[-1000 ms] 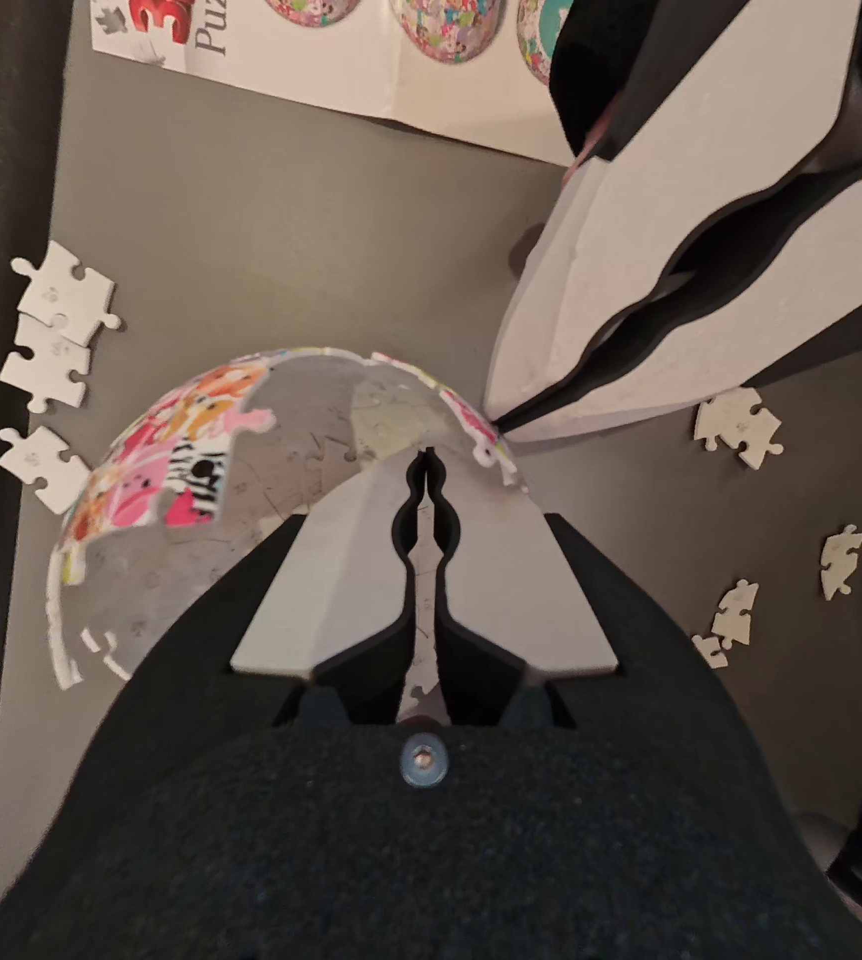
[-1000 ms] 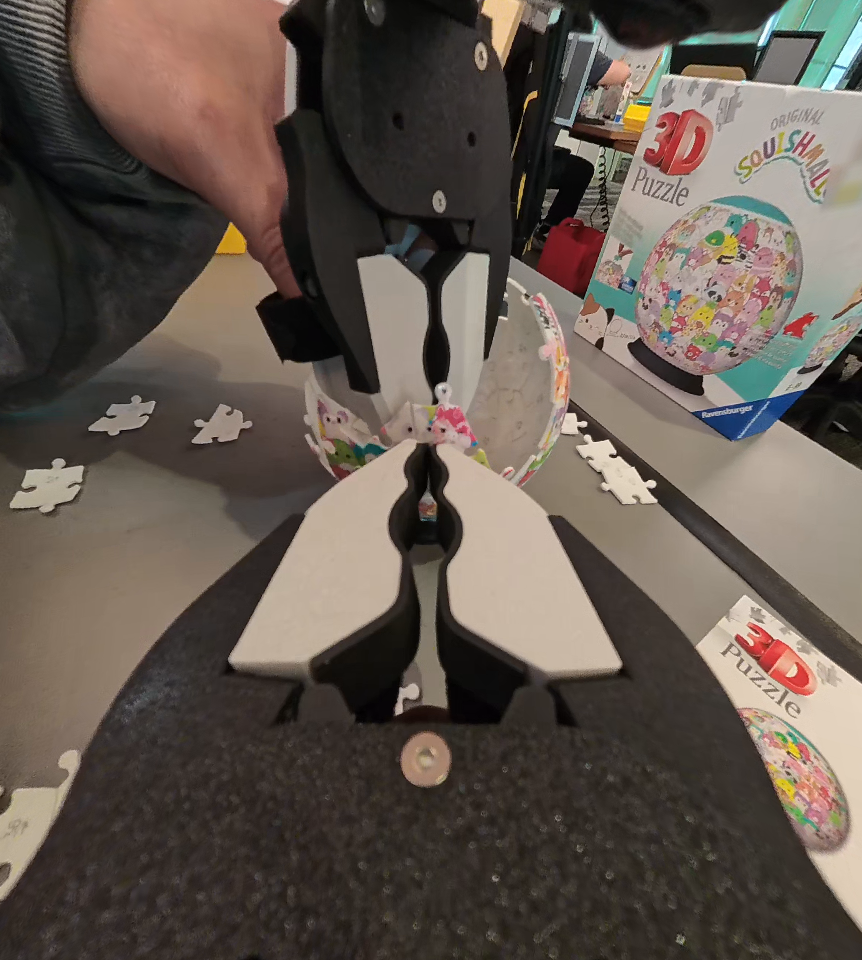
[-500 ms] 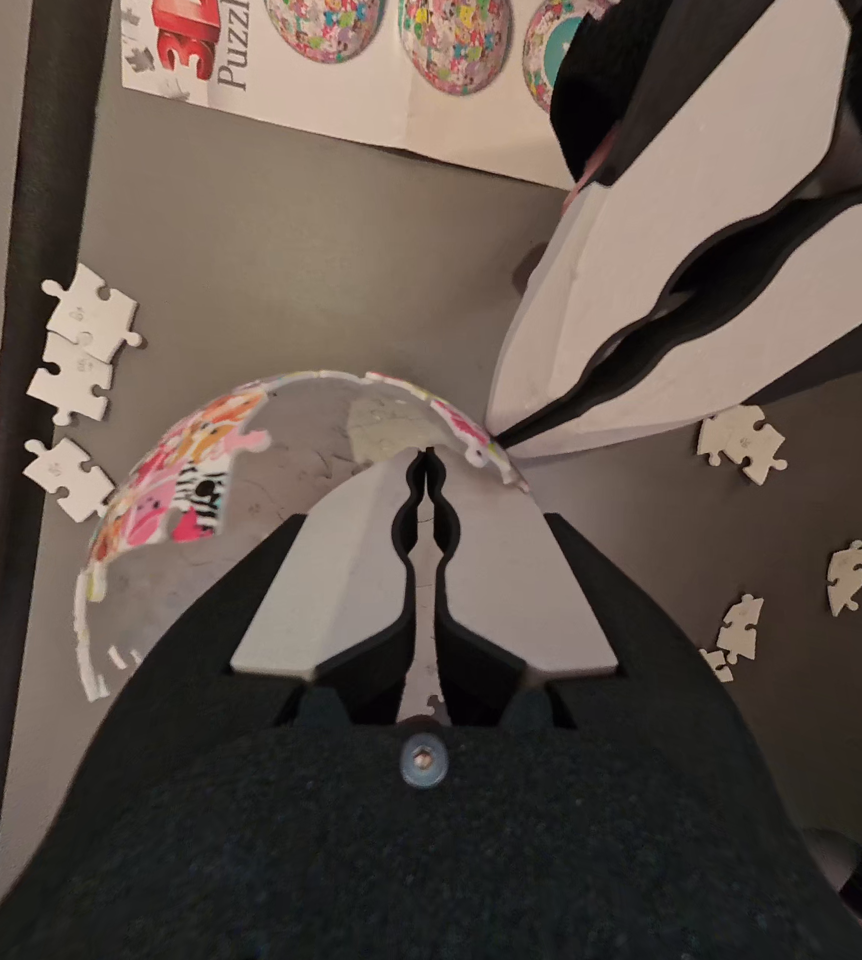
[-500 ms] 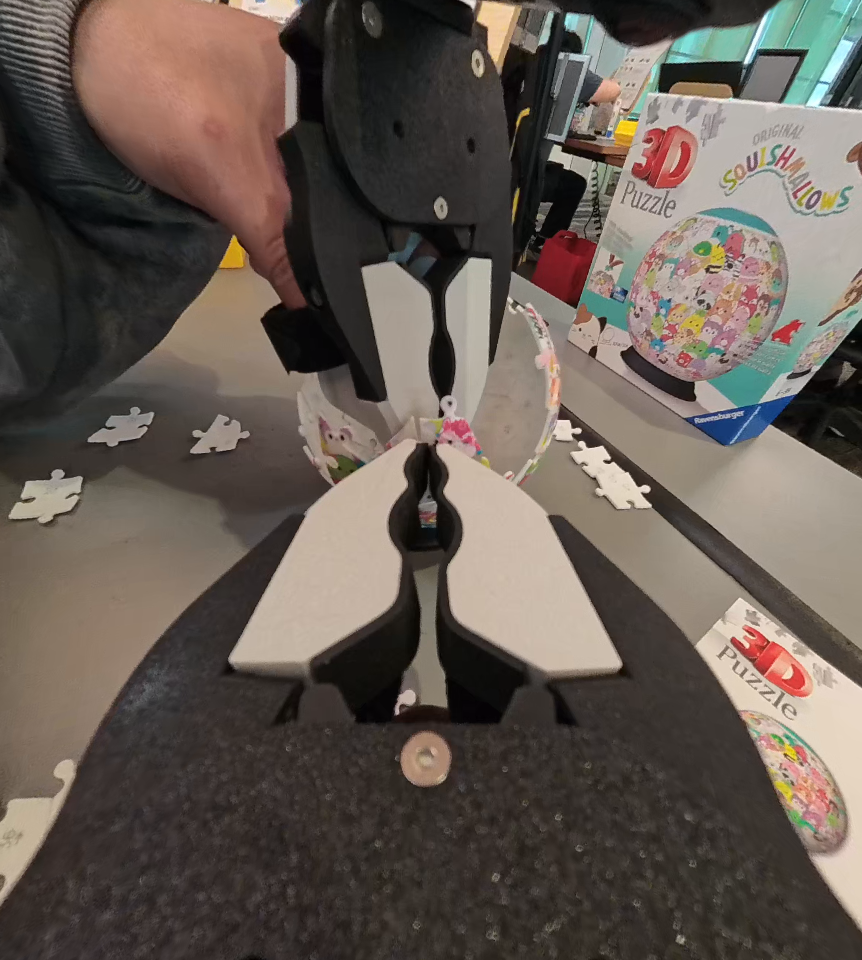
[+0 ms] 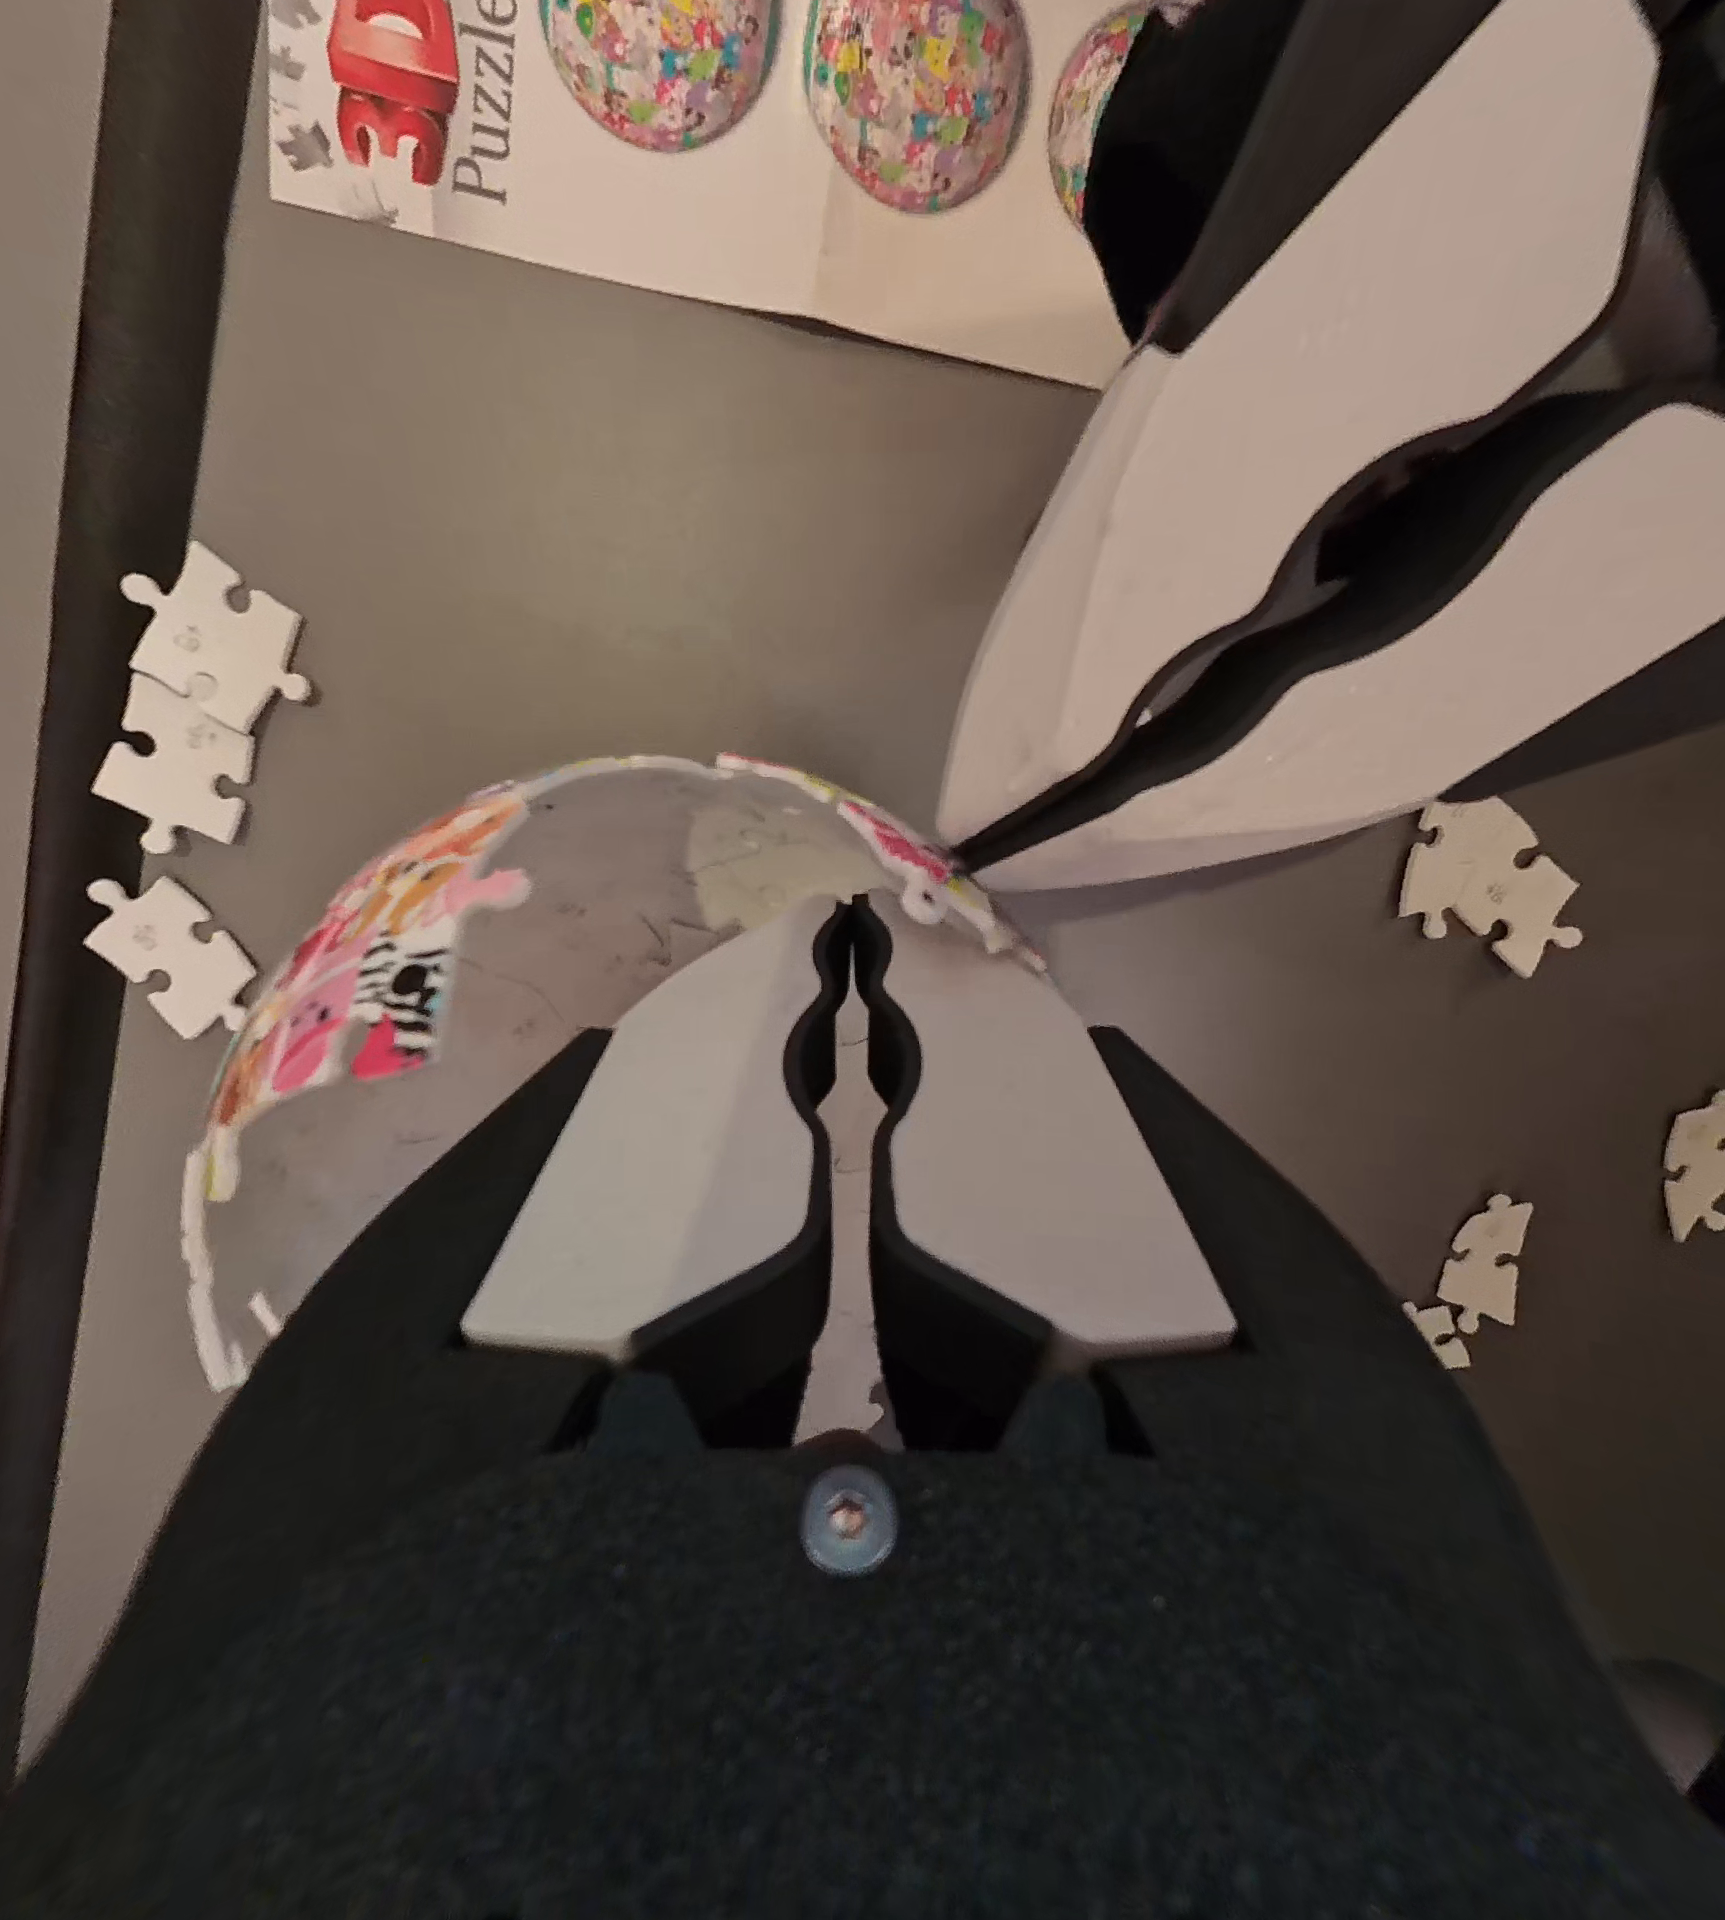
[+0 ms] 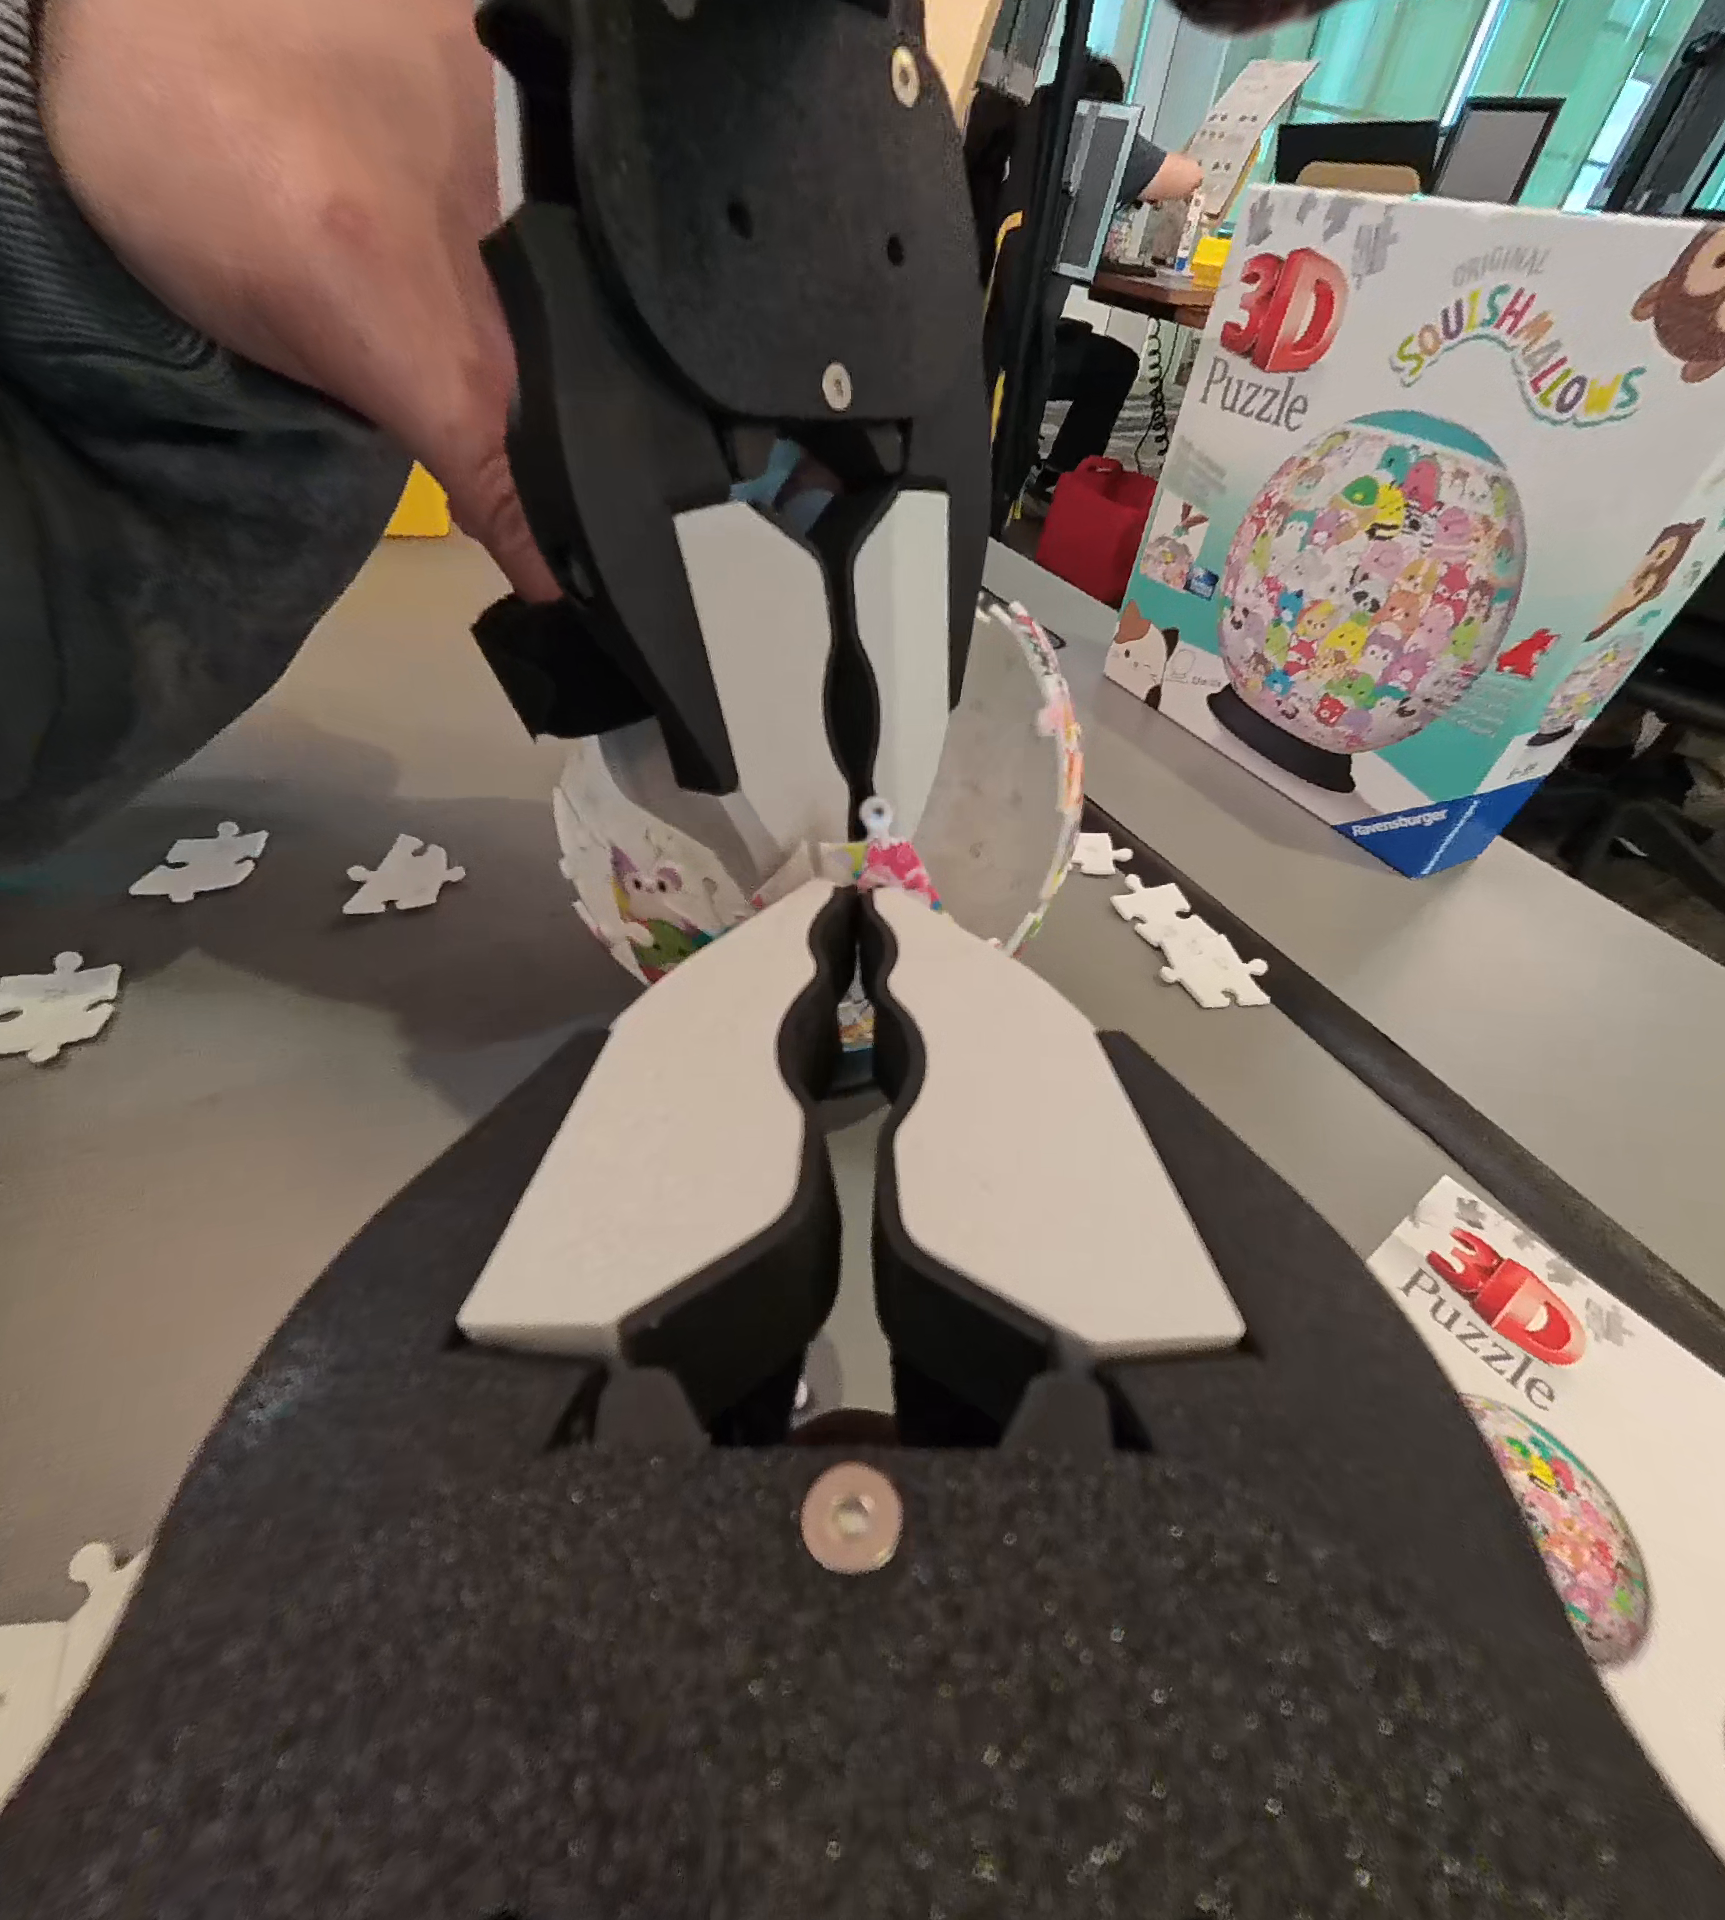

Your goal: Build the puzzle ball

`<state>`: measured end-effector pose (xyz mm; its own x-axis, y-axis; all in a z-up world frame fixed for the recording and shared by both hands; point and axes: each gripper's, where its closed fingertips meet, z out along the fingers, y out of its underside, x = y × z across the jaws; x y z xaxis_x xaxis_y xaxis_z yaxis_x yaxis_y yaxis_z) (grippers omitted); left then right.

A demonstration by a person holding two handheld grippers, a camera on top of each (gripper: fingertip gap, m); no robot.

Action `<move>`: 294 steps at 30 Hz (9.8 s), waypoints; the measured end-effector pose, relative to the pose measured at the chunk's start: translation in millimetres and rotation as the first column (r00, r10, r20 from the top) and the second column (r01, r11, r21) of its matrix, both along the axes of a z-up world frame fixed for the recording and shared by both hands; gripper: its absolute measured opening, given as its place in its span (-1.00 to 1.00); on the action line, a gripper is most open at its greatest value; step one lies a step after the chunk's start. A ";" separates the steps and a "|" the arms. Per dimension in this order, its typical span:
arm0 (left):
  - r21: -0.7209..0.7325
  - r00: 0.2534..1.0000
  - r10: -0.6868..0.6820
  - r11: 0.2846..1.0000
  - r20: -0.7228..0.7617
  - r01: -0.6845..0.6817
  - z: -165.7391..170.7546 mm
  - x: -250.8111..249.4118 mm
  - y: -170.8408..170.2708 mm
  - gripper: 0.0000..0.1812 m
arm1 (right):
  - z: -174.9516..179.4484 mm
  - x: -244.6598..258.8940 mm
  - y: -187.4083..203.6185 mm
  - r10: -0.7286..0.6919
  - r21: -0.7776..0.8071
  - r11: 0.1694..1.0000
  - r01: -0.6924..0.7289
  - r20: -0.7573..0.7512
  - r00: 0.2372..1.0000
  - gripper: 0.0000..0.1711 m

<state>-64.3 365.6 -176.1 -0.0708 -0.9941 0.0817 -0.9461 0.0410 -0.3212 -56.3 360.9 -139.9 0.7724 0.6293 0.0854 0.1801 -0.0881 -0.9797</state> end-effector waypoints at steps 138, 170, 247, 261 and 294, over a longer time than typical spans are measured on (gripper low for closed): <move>0.136 0.633 0.172 0.903 0.755 -0.408 8.4 -142.4 80.8 -0.66 | -13.7 -3.6 -1.9 -0.421 -0.628 0.342 0.699 0.562 0.712 -0.59; 0.128 0.627 0.172 0.906 0.760 -0.404 9.8 -141.8 78.7 -0.66 | -41.6 9.4 6.9 -0.456 -0.673 0.172 0.720 0.593 0.664 -0.93; -0.678 0.461 0.628 0.731 0.627 -0.075 61.0 -75.8 40.1 0.25 | -74.8 -78.6 -31.6 0.011 -0.311 0.934 0.177 0.519 0.854 0.09; -0.699 0.521 0.621 0.712 0.585 -0.063 39.1 -65.6 32.1 0.30 | -74.9 -57.4 -33.0 -0.046 -0.294 0.921 0.257 0.571 0.820 0.13; -0.679 0.463 0.606 0.734 0.647 -0.010 62.2 -75.2 42.8 0.25 | -76.5 -92.1 -9.4 0.354 -0.461 0.886 -0.051 0.602 0.715 0.08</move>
<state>-139.6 408.4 -113.9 -0.0950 -0.7471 0.6578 -0.1536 -0.6419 -0.7512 -148.4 351.5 -216.5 0.4610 0.8568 0.2309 0.8160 -0.3070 -0.4898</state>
